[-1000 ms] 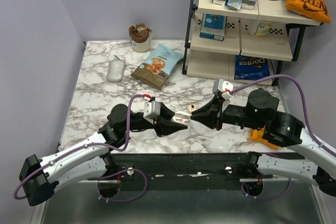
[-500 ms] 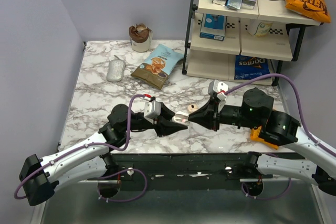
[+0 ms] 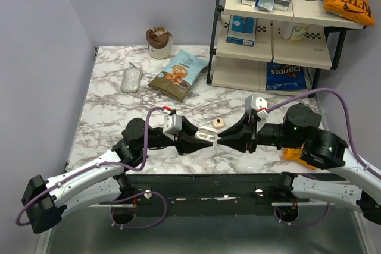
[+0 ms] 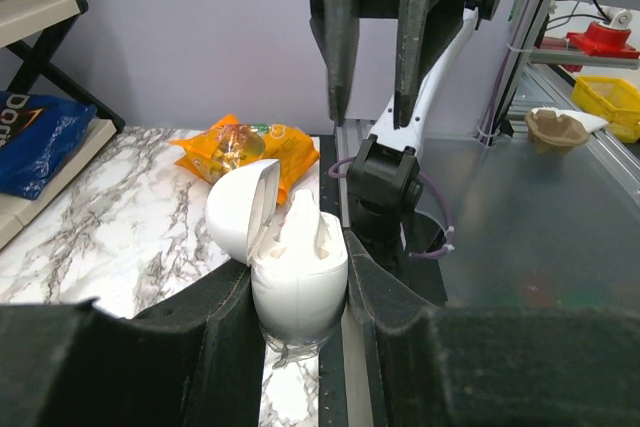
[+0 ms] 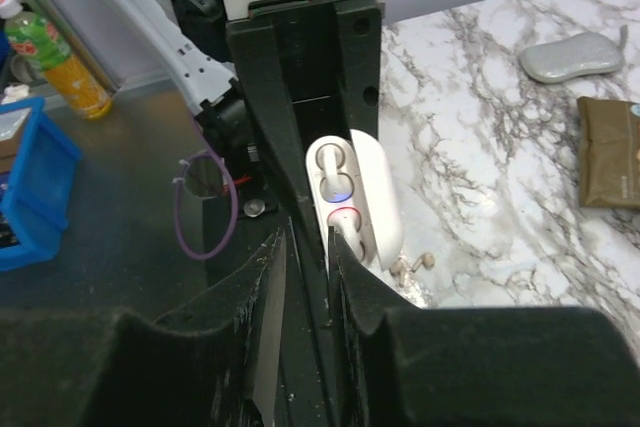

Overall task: Insert the wireless bluetooth earbuds into the charging case
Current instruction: Adjust the earbud with the charging case.

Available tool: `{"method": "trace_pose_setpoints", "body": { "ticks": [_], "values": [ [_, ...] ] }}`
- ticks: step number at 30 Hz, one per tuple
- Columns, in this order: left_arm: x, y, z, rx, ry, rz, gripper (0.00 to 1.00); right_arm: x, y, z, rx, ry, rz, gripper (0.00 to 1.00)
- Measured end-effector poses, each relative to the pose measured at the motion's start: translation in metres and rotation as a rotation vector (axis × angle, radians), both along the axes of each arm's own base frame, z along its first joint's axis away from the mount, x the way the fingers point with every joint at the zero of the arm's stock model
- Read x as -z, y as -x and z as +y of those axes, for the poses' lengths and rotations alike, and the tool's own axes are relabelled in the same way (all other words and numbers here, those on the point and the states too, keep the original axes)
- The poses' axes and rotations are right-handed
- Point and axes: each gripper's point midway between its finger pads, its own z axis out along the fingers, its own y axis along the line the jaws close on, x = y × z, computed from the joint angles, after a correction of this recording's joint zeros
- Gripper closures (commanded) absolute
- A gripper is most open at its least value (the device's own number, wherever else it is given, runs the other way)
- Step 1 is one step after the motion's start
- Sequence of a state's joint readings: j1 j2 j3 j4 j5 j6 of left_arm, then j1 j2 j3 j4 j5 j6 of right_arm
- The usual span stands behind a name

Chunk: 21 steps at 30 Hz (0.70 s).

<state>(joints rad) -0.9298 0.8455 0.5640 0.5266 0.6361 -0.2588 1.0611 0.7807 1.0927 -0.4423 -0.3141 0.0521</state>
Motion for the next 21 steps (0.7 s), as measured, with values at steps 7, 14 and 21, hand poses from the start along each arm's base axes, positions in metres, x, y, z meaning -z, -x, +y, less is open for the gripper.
{"method": "trace_pose_setpoints", "body": {
  "ticks": [7, 14, 21],
  "values": [
    [0.000, 0.000, 0.000, 0.000, 0.000, 0.000, 1.00, 0.016, 0.001, 0.012, -0.039, 0.053, 0.037, 0.66],
    [0.000, 0.000, 0.000, -0.002, 0.001, 0.001, 1.00, 0.022, -0.008, 0.012, 0.011, 0.075, 0.049, 0.59],
    [-0.001, -0.001, 0.000, -0.007, 0.005, 0.001, 1.00, 0.016, -0.018, 0.004, 0.090, 0.056, 0.034, 0.58]
  ]
}}
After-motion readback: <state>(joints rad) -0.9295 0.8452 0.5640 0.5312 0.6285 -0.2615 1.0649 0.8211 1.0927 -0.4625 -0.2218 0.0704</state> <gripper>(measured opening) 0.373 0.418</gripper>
